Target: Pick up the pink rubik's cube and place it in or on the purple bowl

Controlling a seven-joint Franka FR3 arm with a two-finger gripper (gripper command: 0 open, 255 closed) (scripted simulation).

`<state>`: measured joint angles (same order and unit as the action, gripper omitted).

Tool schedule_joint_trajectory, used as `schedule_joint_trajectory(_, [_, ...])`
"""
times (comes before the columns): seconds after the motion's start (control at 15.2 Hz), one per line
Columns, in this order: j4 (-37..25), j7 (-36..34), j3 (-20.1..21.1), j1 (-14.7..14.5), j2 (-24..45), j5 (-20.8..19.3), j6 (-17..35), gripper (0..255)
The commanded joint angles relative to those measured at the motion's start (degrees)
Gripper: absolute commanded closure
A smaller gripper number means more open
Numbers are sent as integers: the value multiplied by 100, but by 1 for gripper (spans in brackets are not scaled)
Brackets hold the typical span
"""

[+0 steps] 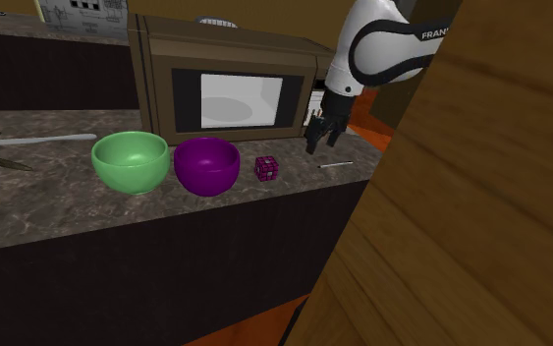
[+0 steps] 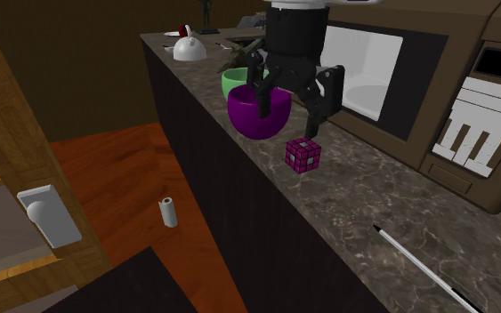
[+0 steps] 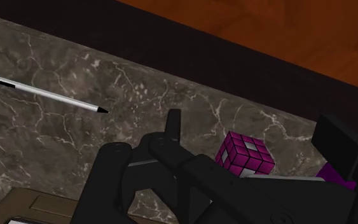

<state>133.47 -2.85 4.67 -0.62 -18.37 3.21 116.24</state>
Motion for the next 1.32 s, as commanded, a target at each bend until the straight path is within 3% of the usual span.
schedule_joint_trajectory(0.0, [-233, -185, 93, -11, 421, -40, 181, 0])
schedule_joint_trajectory(0.79, [-2016, -1266, 339, -195, 3048, -611, 900, 0])
schedule_joint_trajectory(1.25, [-1820, -1307, 317, -208, 3330, -673, 1375, 0])
